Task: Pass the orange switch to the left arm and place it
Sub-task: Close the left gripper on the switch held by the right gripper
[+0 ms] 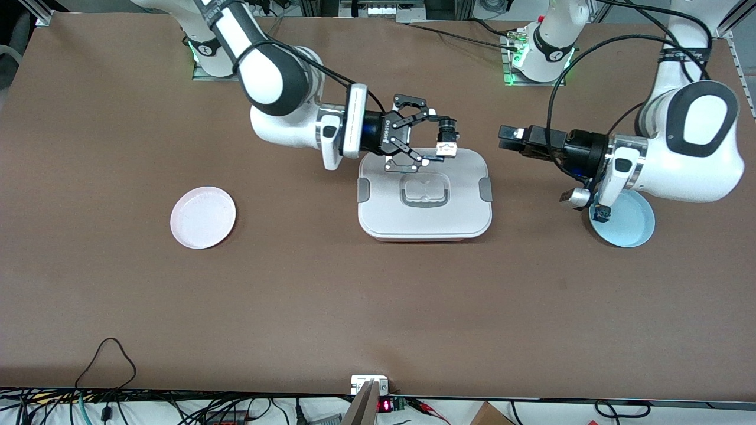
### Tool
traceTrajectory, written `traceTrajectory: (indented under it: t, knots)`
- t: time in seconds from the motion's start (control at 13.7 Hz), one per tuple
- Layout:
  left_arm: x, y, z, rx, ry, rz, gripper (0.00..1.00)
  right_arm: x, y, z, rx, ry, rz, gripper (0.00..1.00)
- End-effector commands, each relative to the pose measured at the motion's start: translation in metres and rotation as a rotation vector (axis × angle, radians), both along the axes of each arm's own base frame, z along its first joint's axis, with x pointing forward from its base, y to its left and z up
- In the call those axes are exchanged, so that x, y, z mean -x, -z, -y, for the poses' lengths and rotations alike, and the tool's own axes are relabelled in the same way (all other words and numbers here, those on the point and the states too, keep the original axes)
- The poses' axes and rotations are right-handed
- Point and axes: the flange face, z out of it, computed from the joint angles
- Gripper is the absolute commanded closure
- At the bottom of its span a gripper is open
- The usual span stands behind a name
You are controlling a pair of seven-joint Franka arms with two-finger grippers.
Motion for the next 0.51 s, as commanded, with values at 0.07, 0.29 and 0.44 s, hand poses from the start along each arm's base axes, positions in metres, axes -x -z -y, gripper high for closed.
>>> traceTrajectory:
  t: [0.07, 0.29, 0.44]
  knots:
    - [0.005, -0.006, 0.025, 0.04, -0.082, 0.032, 0.0, -0.016, 0.008, -0.005, 0.051, 0.052, 0.074, 1.0]
    - [0.002, 0.003, 0.037, 0.109, -0.172, -0.01, 0.0, -0.016, 0.01, -0.005, 0.062, 0.049, 0.086, 1.0]
    - [-0.001, 0.009, 0.04, 0.094, -0.191, 0.023, 0.0, -0.016, 0.01, -0.005, 0.062, 0.049, 0.085, 1.0]
